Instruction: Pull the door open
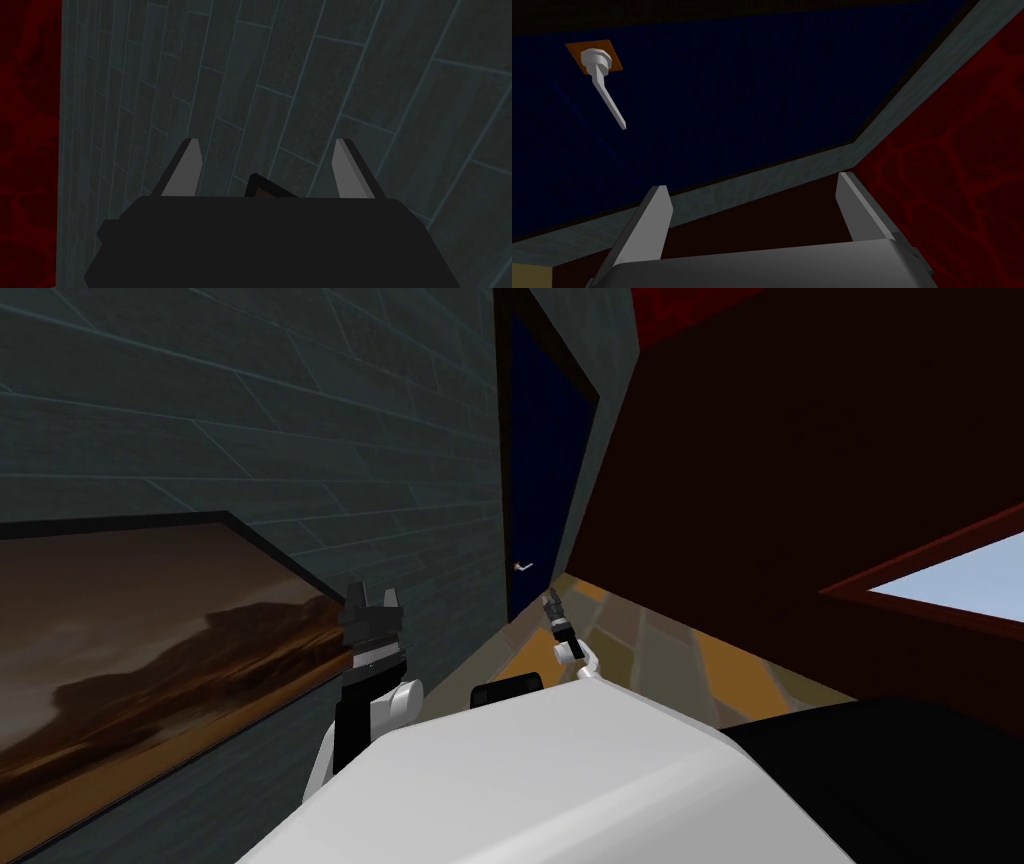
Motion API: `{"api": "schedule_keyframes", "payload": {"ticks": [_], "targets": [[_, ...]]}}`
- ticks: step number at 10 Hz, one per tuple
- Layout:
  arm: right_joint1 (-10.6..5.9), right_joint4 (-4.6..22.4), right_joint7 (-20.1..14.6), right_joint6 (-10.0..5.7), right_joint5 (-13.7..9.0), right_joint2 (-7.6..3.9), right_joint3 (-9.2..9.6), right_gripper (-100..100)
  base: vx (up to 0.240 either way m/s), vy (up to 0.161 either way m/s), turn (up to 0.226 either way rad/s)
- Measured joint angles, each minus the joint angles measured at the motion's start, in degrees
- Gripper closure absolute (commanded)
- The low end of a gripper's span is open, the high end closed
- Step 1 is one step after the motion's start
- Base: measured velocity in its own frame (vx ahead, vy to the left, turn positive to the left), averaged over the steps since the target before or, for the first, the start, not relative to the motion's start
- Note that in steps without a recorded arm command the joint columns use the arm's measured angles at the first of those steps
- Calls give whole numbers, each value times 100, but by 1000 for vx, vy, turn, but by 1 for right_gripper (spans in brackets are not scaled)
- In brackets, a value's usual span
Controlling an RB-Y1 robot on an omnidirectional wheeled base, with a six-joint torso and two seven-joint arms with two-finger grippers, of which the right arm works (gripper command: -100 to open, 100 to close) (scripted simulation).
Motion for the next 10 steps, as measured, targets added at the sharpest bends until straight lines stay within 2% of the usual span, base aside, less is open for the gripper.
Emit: {"api": "schedule_keyframes", "payload": {"ticks": [4, 6, 10], "targets": [[-196, 508, -3, -129, -18, -31, 9, -100, 46, -93, 165], [-350, 857, -14, -232, -34, -62, 1, -100, 62, -89, 143], [-517, 1306, -28, -339, -54, -102, 10, -100, 37, -102, 153]]}}
